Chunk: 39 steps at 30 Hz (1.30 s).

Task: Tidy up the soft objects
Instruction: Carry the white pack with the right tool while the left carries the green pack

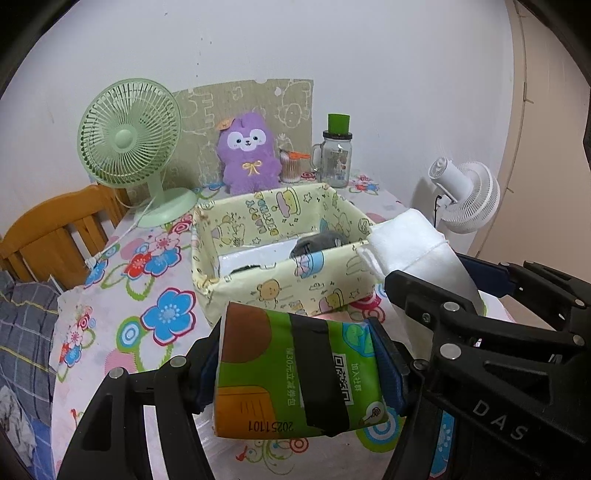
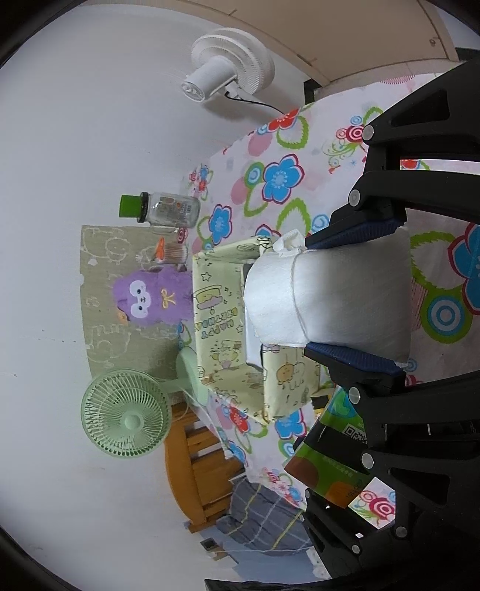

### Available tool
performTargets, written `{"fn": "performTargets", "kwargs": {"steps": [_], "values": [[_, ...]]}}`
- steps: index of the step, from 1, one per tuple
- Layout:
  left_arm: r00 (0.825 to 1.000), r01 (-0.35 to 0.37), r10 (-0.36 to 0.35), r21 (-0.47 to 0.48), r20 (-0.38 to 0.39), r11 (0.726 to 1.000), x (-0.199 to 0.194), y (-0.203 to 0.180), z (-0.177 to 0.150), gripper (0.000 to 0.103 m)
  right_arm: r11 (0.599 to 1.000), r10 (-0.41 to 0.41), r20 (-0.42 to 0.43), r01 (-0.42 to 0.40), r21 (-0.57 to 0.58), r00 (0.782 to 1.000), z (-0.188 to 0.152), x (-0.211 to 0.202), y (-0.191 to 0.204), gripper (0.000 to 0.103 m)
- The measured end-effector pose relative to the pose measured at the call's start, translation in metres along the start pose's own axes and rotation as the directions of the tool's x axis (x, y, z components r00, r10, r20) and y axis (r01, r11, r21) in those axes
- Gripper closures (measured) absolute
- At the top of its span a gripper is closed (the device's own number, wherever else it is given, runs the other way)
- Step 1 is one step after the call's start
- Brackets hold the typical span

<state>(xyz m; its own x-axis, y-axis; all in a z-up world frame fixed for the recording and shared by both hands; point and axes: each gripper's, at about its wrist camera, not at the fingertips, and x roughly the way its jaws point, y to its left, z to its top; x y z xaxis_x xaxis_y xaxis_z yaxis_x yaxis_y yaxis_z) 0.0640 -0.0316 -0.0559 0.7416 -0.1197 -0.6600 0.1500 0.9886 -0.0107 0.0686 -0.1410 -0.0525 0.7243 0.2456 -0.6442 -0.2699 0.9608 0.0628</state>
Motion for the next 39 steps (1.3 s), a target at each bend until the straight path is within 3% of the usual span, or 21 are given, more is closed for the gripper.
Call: {"fn": "performTargets", "kwargs": {"steps": [21,39], "values": [[0.998,-0.027,0.027,0.000,0.054,1.000,0.002,0.010,0.038,0.032,1.000,0.011,0.059,-0.012,0.006,0.998,0.039,0.003,-0.001,0.049],[0.998,-0.036,0.036,-0.013,0.045,0.999,0.039,0.025,0.068,0.032,1.000,0.016,0.065,-0.016,0.004,0.998,0.074,0.039,-0.004,0.049]]}}
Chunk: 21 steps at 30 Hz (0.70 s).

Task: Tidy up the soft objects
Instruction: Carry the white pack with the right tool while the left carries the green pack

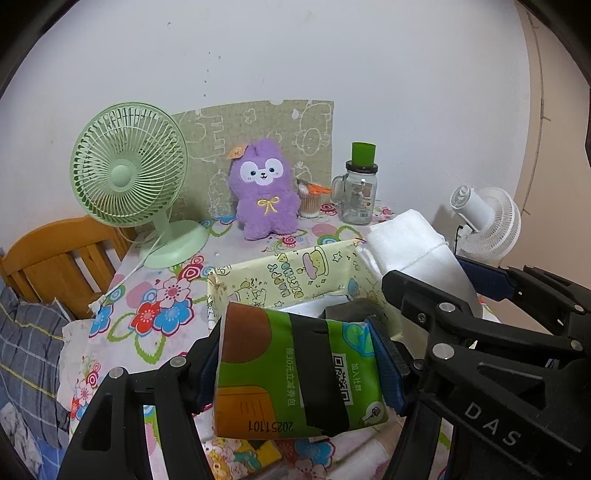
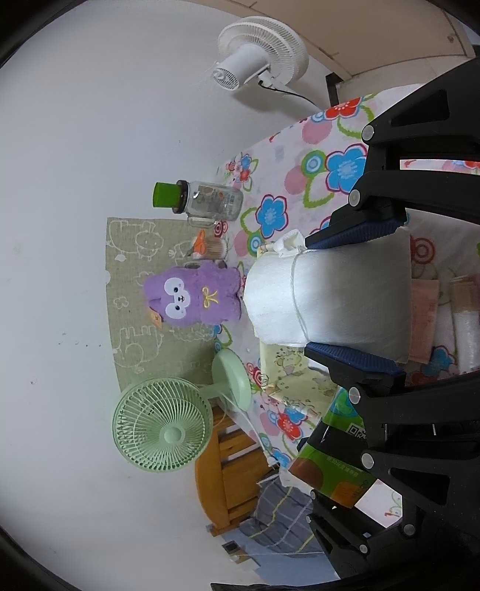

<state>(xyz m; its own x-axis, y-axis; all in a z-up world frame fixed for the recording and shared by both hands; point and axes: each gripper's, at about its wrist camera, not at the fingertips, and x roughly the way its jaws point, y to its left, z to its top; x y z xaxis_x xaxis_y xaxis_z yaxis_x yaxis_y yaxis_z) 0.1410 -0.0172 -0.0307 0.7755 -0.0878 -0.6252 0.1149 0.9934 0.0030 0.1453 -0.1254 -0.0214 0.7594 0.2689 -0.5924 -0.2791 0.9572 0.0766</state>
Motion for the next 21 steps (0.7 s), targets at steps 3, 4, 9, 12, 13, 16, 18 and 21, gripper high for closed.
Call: {"fn": "performTargets", "kwargs": {"steps": [3,4,9,12,13,16,18,21], "values": [[1.000,0.004,-0.004,0.002,-0.008,1.000,0.006,0.001,0.002,0.032,1.000,0.000,-0.006,-0.001,-0.004,1.000,0.004,0.007,-0.001,0.049],[1.000,0.003,-0.003,0.003,-0.009,1.000,0.008,0.001,0.003,0.032,1.000,0.001,-0.008,-0.001,-0.007,1.000,0.005,0.010,-0.001,0.049],[1.000,0.004,-0.004,-0.002,-0.026,1.000,0.022,0.003,0.008,0.032,1.000,0.009,-0.019,-0.010,-0.011,1.000,0.010,0.021,-0.004,0.049],[0.999,0.005,-0.006,-0.008,-0.036,1.000,0.031,0.004,0.011,0.032,1.000,0.008,-0.028,-0.008,-0.008,1.000,0.012,0.031,-0.005,0.049],[0.999,0.006,-0.006,-0.010,-0.038,1.000,0.033,0.005,0.011,0.032,1.000,0.007,-0.031,-0.008,-0.007,0.999,0.013,0.033,-0.006,0.049],[0.998,0.008,-0.009,-0.016,-0.055,1.000,0.043,0.007,0.012,0.032,1.000,0.004,-0.040,-0.005,-0.007,0.999,0.014,0.041,-0.008,0.049],[0.998,0.012,-0.013,-0.018,-0.065,1.000,0.050,0.009,0.013,0.032,1.000,0.005,-0.048,-0.006,-0.008,0.999,0.015,0.047,-0.009,0.049],[0.996,0.017,-0.019,-0.027,-0.083,1.000,0.060,0.011,0.013,0.032,1.000,0.015,-0.066,-0.015,-0.003,0.998,0.015,0.056,-0.011,0.049]]}}
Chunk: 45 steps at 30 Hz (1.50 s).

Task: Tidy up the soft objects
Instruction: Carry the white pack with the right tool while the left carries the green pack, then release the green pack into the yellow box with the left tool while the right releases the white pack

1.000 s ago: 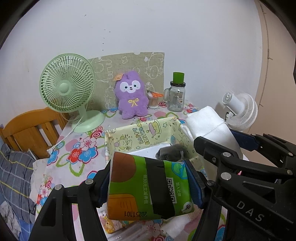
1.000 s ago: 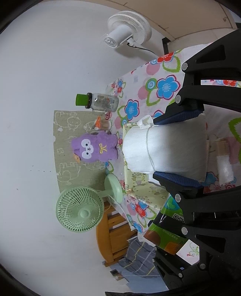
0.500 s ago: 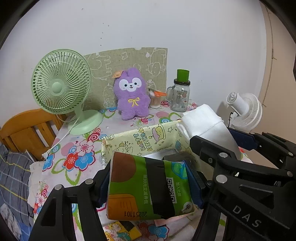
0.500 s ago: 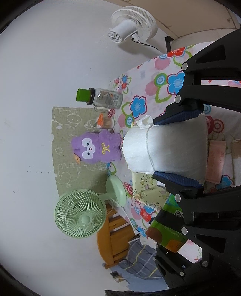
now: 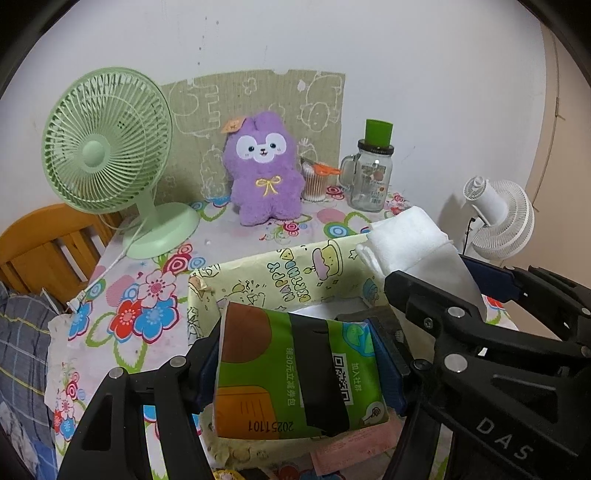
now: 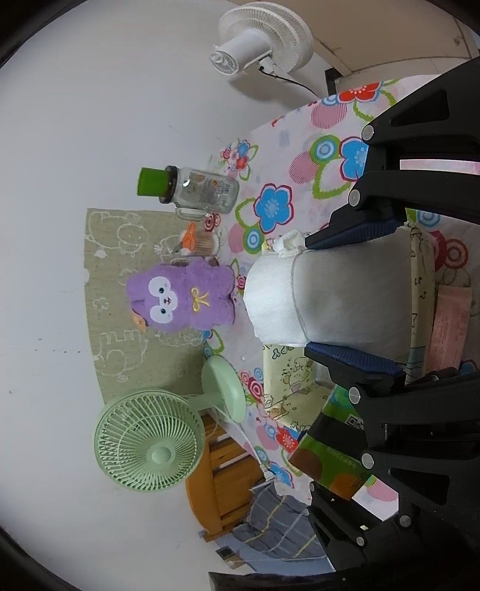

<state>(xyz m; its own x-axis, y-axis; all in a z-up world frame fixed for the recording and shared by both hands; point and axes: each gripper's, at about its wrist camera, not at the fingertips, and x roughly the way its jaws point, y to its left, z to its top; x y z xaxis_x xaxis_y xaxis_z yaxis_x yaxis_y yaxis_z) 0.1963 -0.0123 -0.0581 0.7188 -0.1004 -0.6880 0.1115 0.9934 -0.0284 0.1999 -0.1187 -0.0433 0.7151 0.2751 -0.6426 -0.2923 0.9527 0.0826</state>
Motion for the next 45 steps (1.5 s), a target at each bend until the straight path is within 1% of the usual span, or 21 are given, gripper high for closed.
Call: {"fn": "performTargets", "kwargs": {"steps": [4,7,9,10,13,16,17,18,20,22,24,26,28,29,33,38,41,45], "values": [[1.000,0.004,-0.005,-0.018,-0.025,1.000,0.013,0.004,0.000,0.031,1.000,-0.002,-0.020,0.002,0.001,1.000,0.001,0.012,-0.001,0.049],[0.999,0.010,-0.011,-0.027,-0.051,1.000,0.024,0.008,0.000,0.029,1.000,0.000,-0.033,0.000,-0.006,0.999,0.001,0.020,-0.001,0.049],[0.997,-0.010,0.008,-0.021,-0.072,1.000,0.029,0.008,-0.001,0.022,1.000,0.004,-0.043,-0.004,-0.008,0.999,0.001,0.027,0.000,0.049],[0.997,-0.021,0.020,-0.007,-0.077,1.000,0.031,0.006,-0.003,0.015,1.000,0.005,-0.045,-0.005,-0.009,0.999,0.001,0.028,0.000,0.049],[0.996,-0.047,0.048,0.016,-0.074,0.999,0.033,0.004,-0.005,0.014,1.000,0.008,-0.059,-0.009,-0.015,0.998,0.002,0.038,0.003,0.049],[0.996,-0.045,0.045,0.005,-0.078,0.999,0.035,0.009,-0.006,0.013,1.000,0.018,-0.075,-0.020,-0.021,0.997,0.002,0.046,0.004,0.049],[0.996,-0.045,0.045,0.006,-0.076,0.999,0.035,0.010,-0.006,0.011,1.000,0.022,-0.080,-0.024,-0.020,0.997,0.002,0.048,0.004,0.048],[0.996,-0.039,0.039,0.008,-0.076,0.999,0.035,0.010,-0.006,0.010,0.999,0.032,-0.082,-0.034,-0.013,0.996,0.002,0.051,0.003,0.044],[0.997,-0.032,0.033,0.014,-0.073,0.999,0.035,0.010,-0.007,0.007,0.999,0.040,-0.087,-0.041,-0.009,0.995,0.002,0.054,0.003,0.042],[0.997,-0.020,0.022,0.021,-0.069,1.000,0.036,0.009,-0.007,0.004,0.999,0.032,-0.094,-0.034,-0.011,0.995,0.001,0.057,0.005,0.037],[0.998,-0.020,0.022,0.029,-0.065,0.999,0.037,0.009,-0.006,0.004,0.999,0.035,-0.101,-0.036,-0.008,0.994,0.000,0.059,0.005,0.036],[0.998,-0.011,0.013,0.026,-0.063,1.000,0.038,0.011,-0.005,0.004,0.999,0.046,-0.111,-0.047,-0.007,0.993,0.000,0.061,0.007,0.032],[0.998,-0.001,0.003,0.019,-0.062,1.000,0.038,0.014,-0.003,0.004,0.999,0.042,-0.113,-0.044,-0.012,0.993,-0.001,0.060,0.008,0.023],[0.998,0.001,0.000,0.020,-0.062,1.000,0.038,0.015,-0.003,0.004,0.999,0.038,-0.112,-0.040,-0.015,0.993,-0.001,0.060,0.008,0.022],[0.998,-0.003,0.005,0.037,-0.060,0.999,0.041,0.020,-0.002,0.004,1.000,0.028,-0.106,-0.029,-0.005,0.994,-0.001,0.059,0.008,0.020],[0.998,0.009,-0.006,0.039,-0.065,0.999,0.041,0.022,-0.001,0.004,1.000,0.026,-0.111,-0.024,0.018,0.994,-0.002,0.057,0.005,0.020],[0.998,0.007,-0.005,0.037,-0.062,0.999,0.036,0.022,-0.001,0.004,1.000,0.020,-0.109,-0.017,0.023,0.994,-0.002,0.053,0.006,0.020],[0.999,0.003,-0.002,0.034,-0.040,0.999,0.019,0.021,-0.002,0.004,1.000,0.017,-0.091,-0.015,0.018,0.996,-0.002,0.041,0.008,0.020]]}}
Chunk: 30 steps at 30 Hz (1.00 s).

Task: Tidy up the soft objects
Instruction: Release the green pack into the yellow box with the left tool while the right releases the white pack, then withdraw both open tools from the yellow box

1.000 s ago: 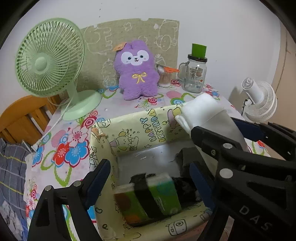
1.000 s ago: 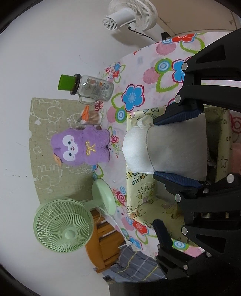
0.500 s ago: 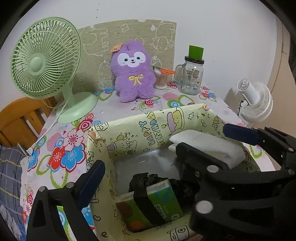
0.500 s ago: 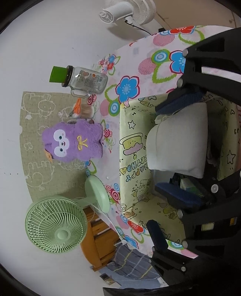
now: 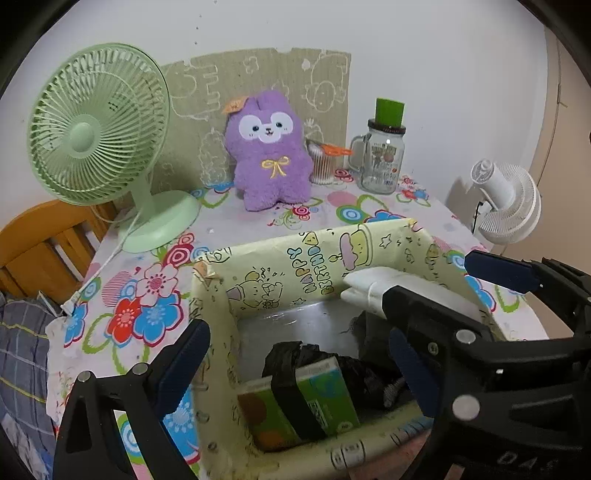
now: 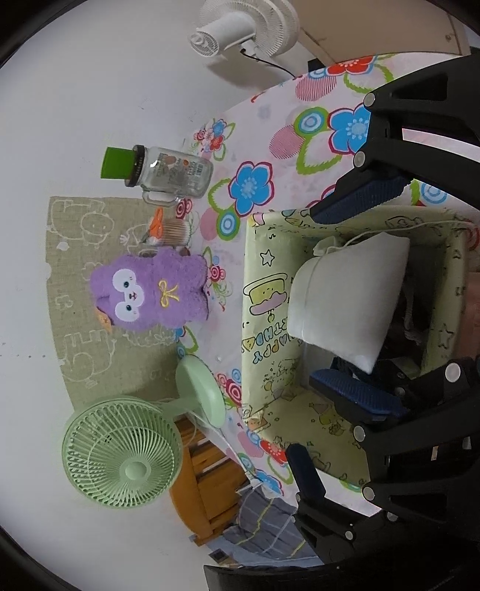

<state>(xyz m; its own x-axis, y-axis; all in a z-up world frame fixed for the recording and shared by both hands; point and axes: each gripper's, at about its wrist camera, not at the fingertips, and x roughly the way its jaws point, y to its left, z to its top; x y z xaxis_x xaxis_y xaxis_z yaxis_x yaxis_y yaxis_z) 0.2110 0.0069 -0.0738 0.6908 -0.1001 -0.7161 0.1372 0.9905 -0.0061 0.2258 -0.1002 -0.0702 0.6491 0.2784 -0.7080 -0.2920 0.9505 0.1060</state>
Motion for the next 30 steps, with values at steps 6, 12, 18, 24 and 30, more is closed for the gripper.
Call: {"fn": "performTargets", "kwargs": {"steps": [6,12,18,24,30], "values": [[1.000,0.006,-0.006,0.000,0.020,1.000,-0.023,-0.005,-0.005,0.004,1.000,-0.011,0.031,0.011,-0.003,0.999,-0.005,-0.022,0.002,0.017],[0.999,0.007,-0.008,0.022,0.048,1.000,-0.046,-0.017,-0.013,0.002,1.000,-0.018,0.061,0.018,-0.008,0.998,-0.014,-0.047,0.005,0.015],[0.997,0.010,-0.012,0.022,0.071,1.000,-0.065,-0.024,-0.021,0.001,0.999,-0.032,0.090,0.033,-0.006,0.995,-0.023,-0.070,0.005,0.010],[0.996,0.009,-0.010,0.019,0.085,1.000,-0.081,-0.027,-0.031,0.001,0.999,-0.035,0.107,0.037,-0.010,0.994,-0.032,-0.086,0.007,0.007],[0.995,0.010,-0.011,0.010,0.097,1.000,-0.095,-0.028,-0.041,0.001,0.999,-0.040,0.116,0.043,-0.019,0.992,-0.041,-0.099,0.011,0.006]]}}
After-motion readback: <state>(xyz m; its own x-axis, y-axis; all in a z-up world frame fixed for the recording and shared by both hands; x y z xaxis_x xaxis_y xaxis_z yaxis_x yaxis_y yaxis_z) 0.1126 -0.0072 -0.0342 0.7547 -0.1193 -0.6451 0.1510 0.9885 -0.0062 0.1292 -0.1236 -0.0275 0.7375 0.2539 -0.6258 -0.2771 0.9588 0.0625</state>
